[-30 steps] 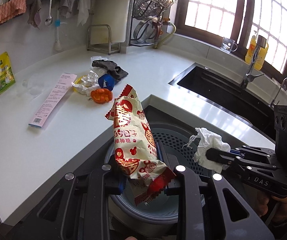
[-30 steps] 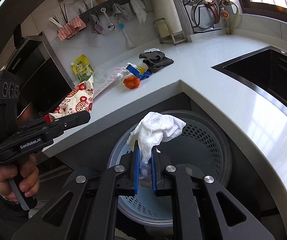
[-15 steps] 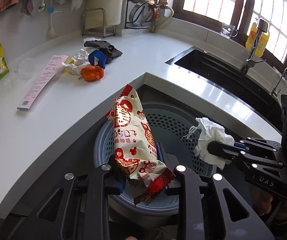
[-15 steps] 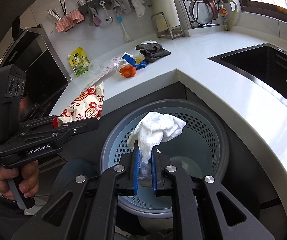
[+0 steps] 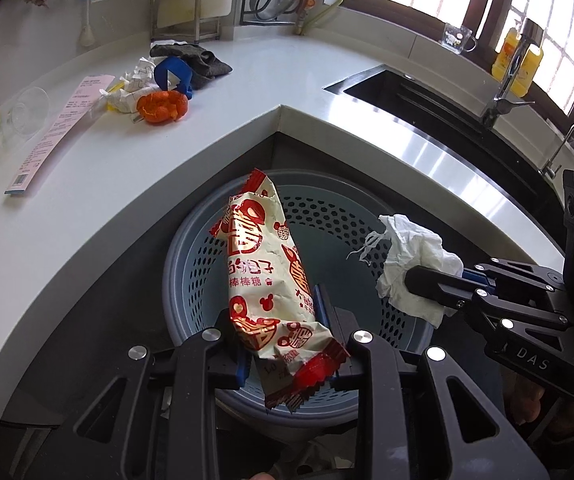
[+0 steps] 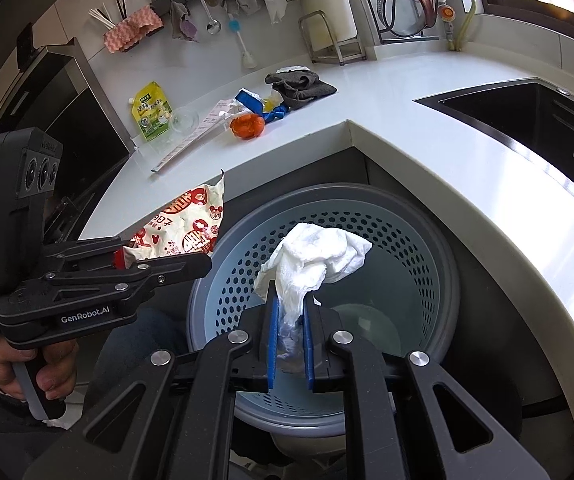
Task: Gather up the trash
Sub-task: 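Carry both items over the mesh basket and open both tools to drop them, then grasp the pink receipt with the left tool while the right tool grasps the orange peel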
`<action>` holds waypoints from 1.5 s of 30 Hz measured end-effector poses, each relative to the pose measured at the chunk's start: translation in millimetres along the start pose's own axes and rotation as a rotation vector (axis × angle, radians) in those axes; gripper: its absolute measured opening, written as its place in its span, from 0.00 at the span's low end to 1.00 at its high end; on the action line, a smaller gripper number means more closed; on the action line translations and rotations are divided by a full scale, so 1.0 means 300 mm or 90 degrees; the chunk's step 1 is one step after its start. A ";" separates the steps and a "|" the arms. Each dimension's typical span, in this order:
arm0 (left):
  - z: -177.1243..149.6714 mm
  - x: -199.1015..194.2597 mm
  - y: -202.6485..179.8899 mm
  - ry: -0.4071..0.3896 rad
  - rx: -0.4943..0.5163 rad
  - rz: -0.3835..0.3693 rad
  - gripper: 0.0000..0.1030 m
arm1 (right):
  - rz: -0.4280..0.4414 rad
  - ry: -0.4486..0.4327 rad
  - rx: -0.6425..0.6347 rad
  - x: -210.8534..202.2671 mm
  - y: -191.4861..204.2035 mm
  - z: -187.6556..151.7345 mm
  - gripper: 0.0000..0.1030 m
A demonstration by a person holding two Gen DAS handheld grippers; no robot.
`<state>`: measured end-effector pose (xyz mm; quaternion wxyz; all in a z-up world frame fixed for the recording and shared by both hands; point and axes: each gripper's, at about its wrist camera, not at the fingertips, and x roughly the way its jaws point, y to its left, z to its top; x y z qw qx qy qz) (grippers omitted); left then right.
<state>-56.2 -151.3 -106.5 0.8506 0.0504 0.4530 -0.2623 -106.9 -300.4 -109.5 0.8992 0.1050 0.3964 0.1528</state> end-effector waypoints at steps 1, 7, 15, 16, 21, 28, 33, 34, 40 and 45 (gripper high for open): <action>-0.001 0.008 -0.001 0.005 -0.002 -0.005 0.26 | 0.000 0.002 0.000 0.007 -0.002 0.001 0.10; 0.001 0.056 -0.001 0.035 -0.009 -0.016 0.30 | -0.017 0.010 -0.013 0.036 -0.005 0.003 0.14; 0.004 0.084 0.005 0.047 -0.017 -0.002 0.62 | -0.031 0.005 -0.002 0.038 -0.039 0.002 0.49; 0.006 0.085 0.010 0.047 -0.018 0.002 0.62 | -0.032 0.004 0.001 0.036 -0.045 0.002 0.50; 0.018 0.043 0.038 0.024 -0.024 0.017 0.66 | -0.029 -0.013 0.011 0.016 -0.059 0.018 0.50; 0.075 -0.096 0.164 -0.061 -0.056 0.092 0.79 | -0.001 -0.034 0.003 0.023 -0.018 0.089 0.52; 0.123 -0.176 0.306 -0.103 -0.076 0.162 0.87 | 0.018 -0.039 -0.017 0.069 0.049 0.151 0.56; 0.134 -0.185 0.333 -0.108 -0.076 0.176 0.88 | 0.021 -0.042 -0.020 0.079 0.061 0.165 0.56; 0.220 -0.172 0.489 -0.104 -0.076 0.226 0.92 | 0.038 -0.048 -0.037 0.153 0.124 0.260 0.61; 0.303 -0.102 0.583 -0.068 -0.052 0.216 0.92 | 0.032 -0.050 -0.046 0.231 0.158 0.349 0.62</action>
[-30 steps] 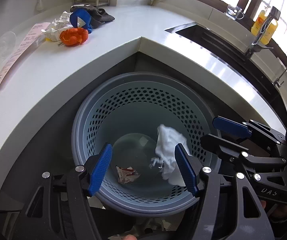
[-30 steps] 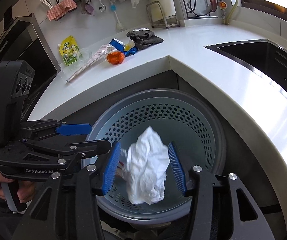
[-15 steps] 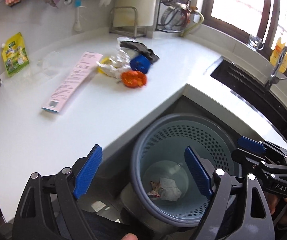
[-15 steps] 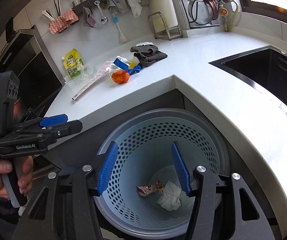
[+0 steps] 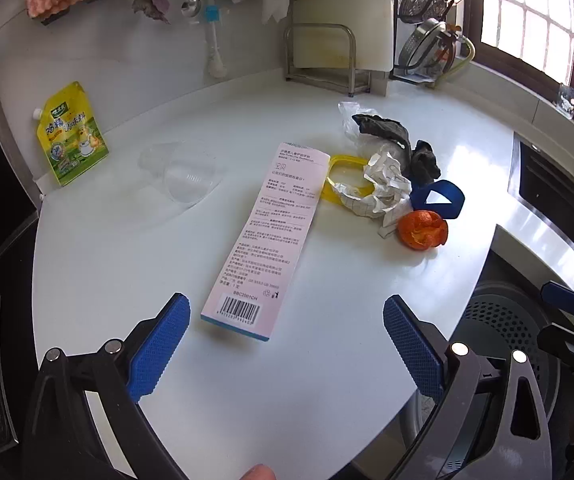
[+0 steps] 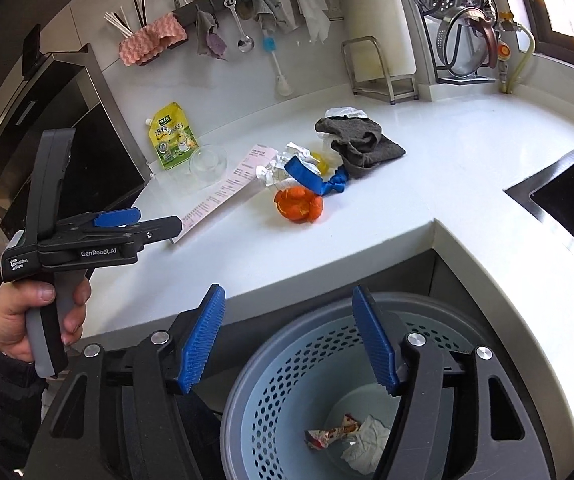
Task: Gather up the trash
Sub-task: 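Grasp the pink receipt with the left tool while the right tool grasps the orange peel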
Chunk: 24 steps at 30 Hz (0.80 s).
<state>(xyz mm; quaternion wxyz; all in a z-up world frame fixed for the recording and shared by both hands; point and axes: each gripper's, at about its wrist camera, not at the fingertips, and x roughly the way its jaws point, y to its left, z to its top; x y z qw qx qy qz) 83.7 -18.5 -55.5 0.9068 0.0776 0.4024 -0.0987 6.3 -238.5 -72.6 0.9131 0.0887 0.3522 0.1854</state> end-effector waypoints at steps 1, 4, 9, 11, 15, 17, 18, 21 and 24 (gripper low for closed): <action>0.011 0.023 0.006 0.006 0.005 -0.003 0.92 | -0.004 -0.001 -0.001 0.019 0.003 0.015 0.62; 0.041 0.099 0.027 0.029 0.016 -0.008 0.92 | -0.009 0.001 -0.003 0.071 0.006 0.056 0.62; 0.073 0.204 0.045 0.061 0.029 -0.037 0.92 | -0.011 -0.005 0.005 0.116 -0.001 0.098 0.62; 0.083 0.231 0.048 0.067 0.034 -0.045 0.92 | -0.014 -0.003 0.008 0.132 -0.008 0.105 0.62; 0.086 0.266 0.057 0.076 0.034 -0.082 0.90 | -0.022 0.003 0.016 0.169 -0.023 0.115 0.62; 0.084 0.276 0.059 0.071 0.042 -0.078 0.84 | -0.028 0.005 0.013 0.192 -0.018 0.121 0.62; 0.087 0.277 0.061 0.069 0.041 -0.082 0.82 | -0.031 0.006 0.011 0.203 -0.014 0.125 0.62; 0.100 0.273 0.070 0.059 0.038 -0.082 0.58 | -0.047 0.009 0.004 0.241 -0.004 0.137 0.62; 0.105 0.268 0.066 0.054 0.046 -0.076 0.51 | -0.059 0.010 0.002 0.277 0.000 0.145 0.62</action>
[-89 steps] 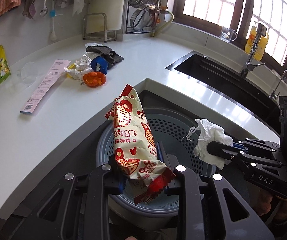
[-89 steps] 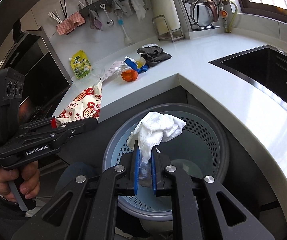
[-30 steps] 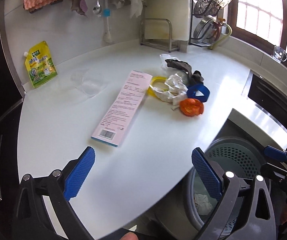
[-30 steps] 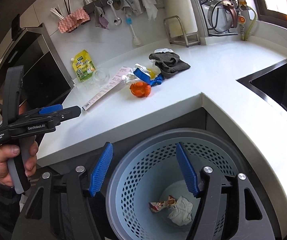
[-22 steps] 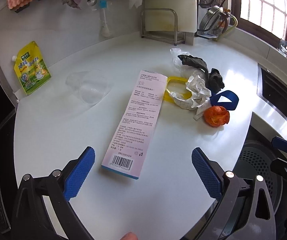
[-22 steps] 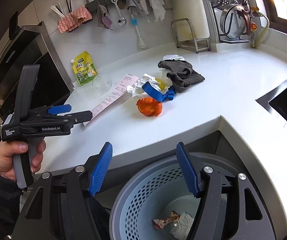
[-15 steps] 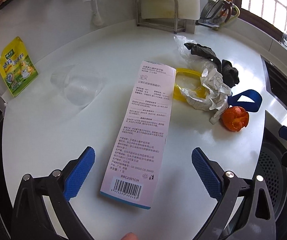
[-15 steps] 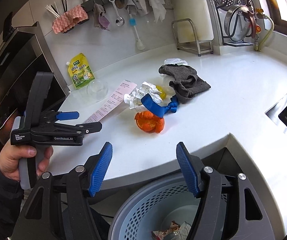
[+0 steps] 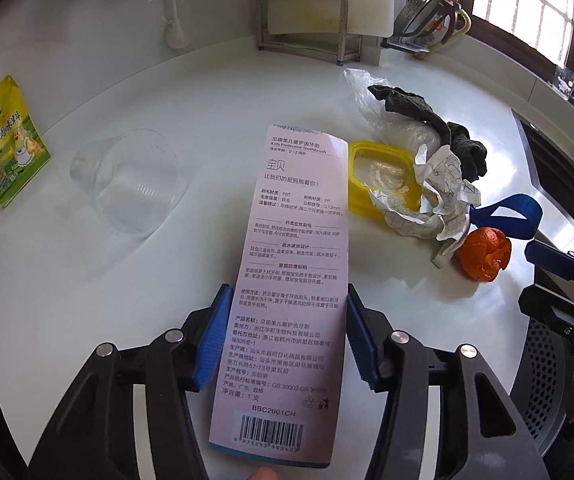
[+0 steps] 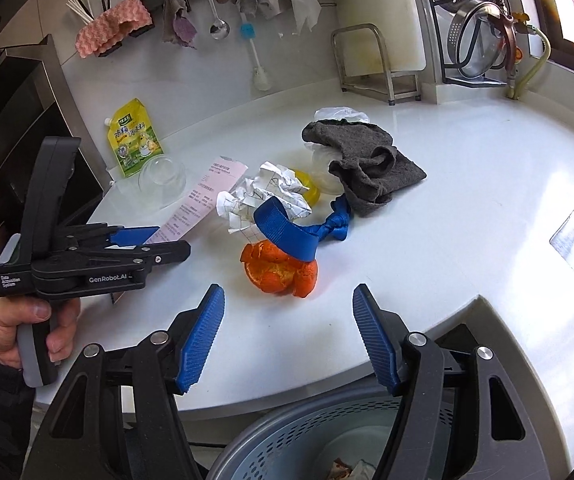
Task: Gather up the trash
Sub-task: 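Grasp the pink receipt with the left tool while the right tool grasps the orange peel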
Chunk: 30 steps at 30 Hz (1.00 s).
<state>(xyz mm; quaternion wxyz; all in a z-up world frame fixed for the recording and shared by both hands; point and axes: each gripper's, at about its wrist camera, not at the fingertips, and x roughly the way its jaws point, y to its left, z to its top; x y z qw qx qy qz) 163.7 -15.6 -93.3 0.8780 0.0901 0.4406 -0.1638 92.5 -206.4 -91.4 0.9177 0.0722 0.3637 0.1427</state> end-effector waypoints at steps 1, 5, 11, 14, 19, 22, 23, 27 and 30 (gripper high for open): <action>-0.006 -0.004 -0.005 -0.005 0.004 0.002 0.51 | -0.004 0.001 -0.002 0.011 0.003 0.002 0.62; -0.021 -0.043 -0.001 -0.031 -0.009 0.008 0.51 | -0.021 0.004 -0.010 0.055 0.013 0.007 0.62; -0.049 -0.138 0.014 -0.064 -0.044 -0.001 0.51 | -0.031 0.001 -0.033 0.114 0.044 0.029 0.61; -0.069 -0.162 0.013 -0.069 -0.055 -0.006 0.51 | -0.024 0.012 -0.038 0.121 0.050 0.039 0.35; -0.101 -0.171 0.014 -0.067 -0.070 -0.010 0.51 | 0.008 0.018 -0.028 0.082 0.049 0.026 0.24; -0.115 -0.183 0.011 -0.069 -0.082 -0.014 0.51 | 0.034 0.020 -0.018 0.053 0.056 0.014 0.21; -0.119 -0.190 0.010 -0.070 -0.085 -0.016 0.51 | 0.050 0.024 -0.010 0.046 0.055 0.011 0.21; -0.129 -0.218 0.004 -0.076 -0.092 -0.020 0.51 | 0.137 0.033 0.058 0.023 0.025 0.018 0.20; -0.132 -0.244 0.008 -0.085 -0.095 -0.016 0.51 | 0.242 0.050 0.134 0.014 -0.012 0.028 0.20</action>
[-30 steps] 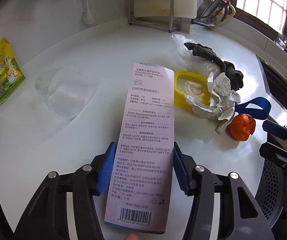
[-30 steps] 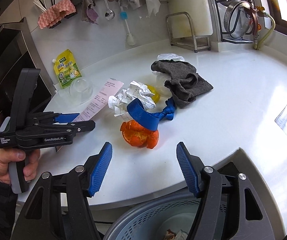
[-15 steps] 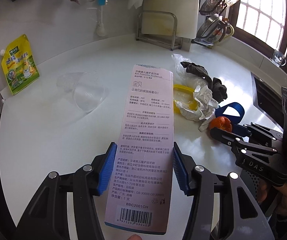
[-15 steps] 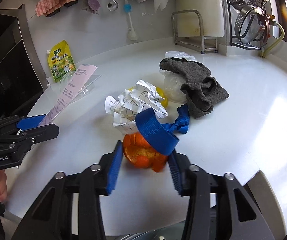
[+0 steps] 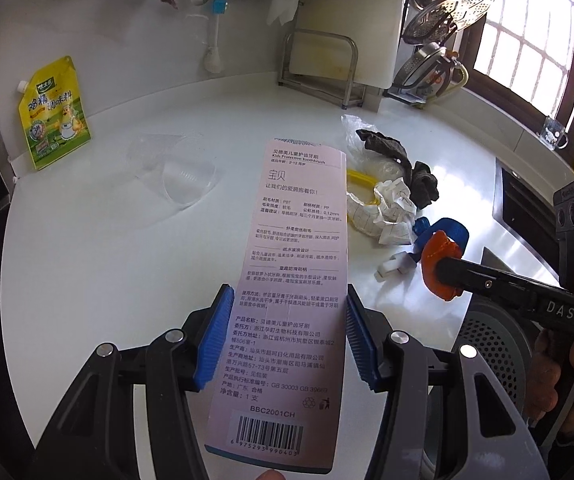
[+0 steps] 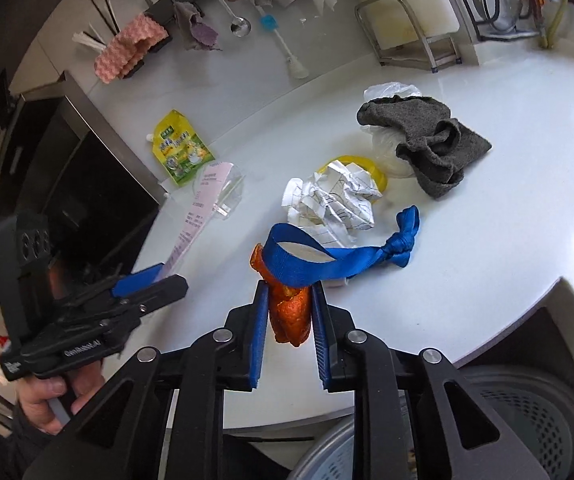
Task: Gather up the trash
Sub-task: 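Grasp the pink receipt with the left tool while the right tool grasps the orange peel, then carry the receipt and orange peel over the mesh basket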
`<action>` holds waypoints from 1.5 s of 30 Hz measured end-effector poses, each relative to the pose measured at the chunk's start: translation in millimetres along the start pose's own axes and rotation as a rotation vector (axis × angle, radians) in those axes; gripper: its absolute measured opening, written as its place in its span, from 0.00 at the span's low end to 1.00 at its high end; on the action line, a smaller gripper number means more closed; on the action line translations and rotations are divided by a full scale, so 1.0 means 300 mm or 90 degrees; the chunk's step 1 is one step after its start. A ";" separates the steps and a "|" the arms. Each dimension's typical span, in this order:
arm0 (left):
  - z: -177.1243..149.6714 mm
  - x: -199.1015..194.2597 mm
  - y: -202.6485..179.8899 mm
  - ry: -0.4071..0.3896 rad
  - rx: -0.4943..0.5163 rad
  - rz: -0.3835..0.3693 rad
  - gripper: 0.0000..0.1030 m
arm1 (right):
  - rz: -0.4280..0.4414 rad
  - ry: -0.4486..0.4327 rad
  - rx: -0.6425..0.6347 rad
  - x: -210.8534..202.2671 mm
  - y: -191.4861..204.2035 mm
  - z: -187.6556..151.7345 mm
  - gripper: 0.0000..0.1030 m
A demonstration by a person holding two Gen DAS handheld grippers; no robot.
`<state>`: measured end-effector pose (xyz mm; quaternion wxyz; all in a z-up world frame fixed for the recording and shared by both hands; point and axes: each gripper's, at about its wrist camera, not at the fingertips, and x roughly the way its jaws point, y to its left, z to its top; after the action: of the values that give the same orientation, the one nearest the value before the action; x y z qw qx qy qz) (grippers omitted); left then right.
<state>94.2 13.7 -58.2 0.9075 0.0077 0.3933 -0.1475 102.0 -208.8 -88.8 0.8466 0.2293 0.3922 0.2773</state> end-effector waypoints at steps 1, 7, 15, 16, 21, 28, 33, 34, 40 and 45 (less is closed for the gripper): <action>0.001 -0.009 0.004 -0.003 -0.003 0.001 0.51 | 0.031 0.004 0.025 -0.004 -0.008 -0.002 0.20; 0.006 -0.038 0.027 -0.014 -0.018 0.008 0.51 | 0.205 0.076 0.201 0.064 -0.088 -0.072 0.20; 0.008 -0.074 0.016 -0.027 -0.007 0.021 0.51 | 0.225 0.069 0.177 0.038 -0.027 -0.058 0.20; 0.010 -0.079 0.013 -0.029 -0.006 0.022 0.51 | 0.227 0.067 0.176 0.034 -0.022 -0.052 0.20; 0.019 -0.115 0.010 -0.047 -0.010 0.027 0.51 | 0.229 0.049 0.152 -0.003 0.007 -0.027 0.20; 0.011 -0.170 -0.032 -0.062 0.003 0.026 0.51 | 0.167 0.000 0.070 -0.139 0.068 -0.039 0.20; -0.009 -0.208 -0.092 -0.073 0.019 0.024 0.51 | 0.093 -0.032 0.029 -0.245 0.080 -0.086 0.20; -0.013 -0.214 -0.105 -0.074 0.023 0.024 0.51 | 0.087 -0.036 0.030 -0.263 0.072 -0.095 0.20; -0.043 -0.245 -0.197 -0.074 0.044 0.019 0.51 | 0.033 -0.054 0.017 -0.360 0.037 -0.149 0.20; -0.081 -0.264 -0.285 -0.073 0.065 0.017 0.51 | -0.044 -0.073 -0.036 -0.428 0.059 -0.198 0.20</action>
<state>2.2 -44.1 -9.6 0.9287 0.0509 0.3325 -0.1559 -19.4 -268.9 -44.1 0.8828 0.2070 0.3427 0.2455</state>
